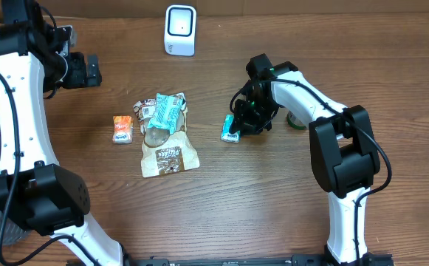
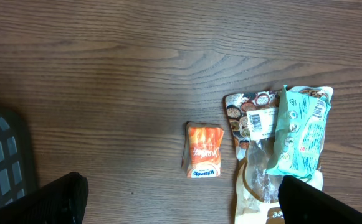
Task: Scan the item barcode
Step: 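Lift the tissue pack and raise it toward the scanner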
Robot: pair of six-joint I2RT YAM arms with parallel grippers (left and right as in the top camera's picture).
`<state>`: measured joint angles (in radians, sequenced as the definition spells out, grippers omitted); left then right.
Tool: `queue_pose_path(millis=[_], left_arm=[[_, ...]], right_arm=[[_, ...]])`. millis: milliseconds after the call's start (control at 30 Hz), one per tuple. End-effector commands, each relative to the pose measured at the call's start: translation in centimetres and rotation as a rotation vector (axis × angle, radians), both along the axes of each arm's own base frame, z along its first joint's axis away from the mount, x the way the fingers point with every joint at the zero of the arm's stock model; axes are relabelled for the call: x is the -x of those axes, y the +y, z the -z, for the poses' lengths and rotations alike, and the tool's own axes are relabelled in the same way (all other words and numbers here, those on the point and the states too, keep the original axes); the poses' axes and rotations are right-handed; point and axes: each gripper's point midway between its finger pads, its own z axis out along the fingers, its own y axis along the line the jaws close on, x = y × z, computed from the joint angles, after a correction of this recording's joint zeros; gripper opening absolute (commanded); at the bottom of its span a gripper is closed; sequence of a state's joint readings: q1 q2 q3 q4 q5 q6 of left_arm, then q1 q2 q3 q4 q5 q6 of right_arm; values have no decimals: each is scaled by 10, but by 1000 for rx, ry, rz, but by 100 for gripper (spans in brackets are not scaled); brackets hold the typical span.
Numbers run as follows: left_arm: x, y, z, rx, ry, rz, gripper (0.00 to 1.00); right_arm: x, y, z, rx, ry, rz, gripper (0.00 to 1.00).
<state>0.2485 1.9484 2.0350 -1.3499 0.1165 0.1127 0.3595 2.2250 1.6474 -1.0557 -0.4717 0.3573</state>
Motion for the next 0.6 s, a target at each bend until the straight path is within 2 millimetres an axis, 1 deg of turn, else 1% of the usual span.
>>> queue_pose_path(millis=[0,33,100,167,200,267,333,400,467,567], left_arm=[[1,-5,-5,-4,-14,30,100],[1,-5,-5,-4,-14,30,100],[1,-5,-5,-4,-14,30,100],[1,-5,-5,-4,-14,30,100],[1,-5,-5,-3,-14,30,100],[1,-5,-5,-4,-14,30,100],[1,-5,-5,-4,-14,30,100],[1,-5,-5,-4,-14,30,100],[1,-5,-5,-3,-14,30,100],[1,-5,-5,-4,-14,30,100]], right_arm=[[-2,-1,5,0,3,17,14],[-4,0,5,-2,-4,17,5],[-6,1,5,-7,-15,16,4],[-8,6,1,-41,-21,8,4],[-8,10,-3,-67,-24,-3,4],[-9,20,-20,-166,-46,-48,4],[-11,30,-42,-258,-75,-80,4],[-12,37,-71,-357,-122,-118,4],[-10,46,-110,-492,-177,-164,4],[-7,50,-154,-611,-231,-180,4]])
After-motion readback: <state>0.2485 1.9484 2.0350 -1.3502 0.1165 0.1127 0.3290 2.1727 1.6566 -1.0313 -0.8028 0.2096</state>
